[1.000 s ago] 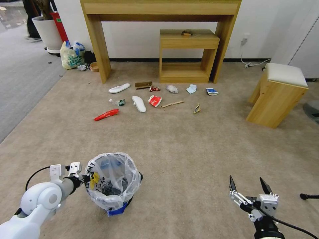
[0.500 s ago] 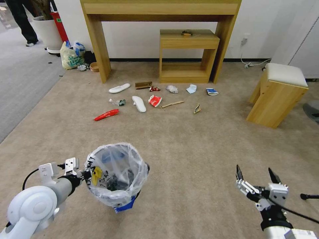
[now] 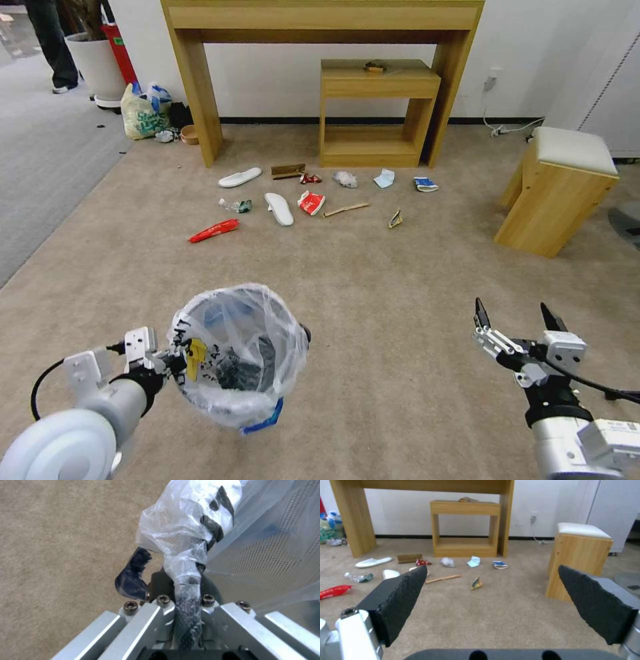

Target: Pick up the trash bin and place the garbage on the floor into it.

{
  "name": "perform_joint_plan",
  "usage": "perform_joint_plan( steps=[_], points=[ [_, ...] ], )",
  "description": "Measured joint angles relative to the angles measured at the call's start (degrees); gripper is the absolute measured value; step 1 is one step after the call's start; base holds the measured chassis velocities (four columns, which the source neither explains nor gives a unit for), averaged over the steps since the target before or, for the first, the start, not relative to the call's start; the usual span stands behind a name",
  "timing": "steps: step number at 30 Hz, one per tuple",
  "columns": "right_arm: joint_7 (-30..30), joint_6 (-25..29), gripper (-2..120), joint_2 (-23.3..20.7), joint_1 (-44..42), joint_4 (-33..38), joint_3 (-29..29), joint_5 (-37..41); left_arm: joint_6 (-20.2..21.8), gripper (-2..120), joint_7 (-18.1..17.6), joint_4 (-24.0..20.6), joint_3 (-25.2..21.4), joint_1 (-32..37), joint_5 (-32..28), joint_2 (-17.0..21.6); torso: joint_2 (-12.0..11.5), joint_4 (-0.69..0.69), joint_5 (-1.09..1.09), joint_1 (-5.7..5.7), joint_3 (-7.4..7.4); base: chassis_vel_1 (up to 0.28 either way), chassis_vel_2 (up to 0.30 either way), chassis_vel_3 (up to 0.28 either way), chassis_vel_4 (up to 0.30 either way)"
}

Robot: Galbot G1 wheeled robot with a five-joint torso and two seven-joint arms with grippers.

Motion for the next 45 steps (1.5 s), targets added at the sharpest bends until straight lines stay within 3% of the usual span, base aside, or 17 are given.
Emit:
perform_joint_plan(
  steps=[7, 16, 29, 45],
  points=[
    [-1.08, -0.23, 100, 0.20, 0.88, -0.90, 0.48, -0.38, -0.03, 0, 0.77, 1.51, -2.16, 0.06, 0.31, -0.55, 0.00, -0.01, -0.01, 0.00, 0.00, 0.000, 0.000, 0.000, 0.000],
    [-1.53, 0.36, 100, 0.72, -0.89, 0.58, 1.19, -1.20, -0.06, 0, 5.09, 1.21, -5.91, 4.00, 2.32, -1.36, 0.00, -0.01, 0.00, 0.00, 0.00, 0.000, 0.000, 0.000, 0.000],
    [-0.52, 1.14, 100, 1.05, -1.21, 0.68, 0.60, -2.23, -0.05, 0, 5.73, -0.90, -5.38, 4.38, 3.24, -1.90, 0.00, 0.00, 0.00, 0.00, -0.01, -0.008, 0.015, 0.007, -0.015],
    [-0.15, 0.11, 100, 1.24, 0.07, 0.67, 0.19, -2.30, -0.03, 0, 5.73, 0.46, -3.19, 1.86, 3.46, -1.45, 0.00, -0.01, 0.00, 0.00, 0.00, -0.054, 0.189, 0.049, -0.205]
  ],
)
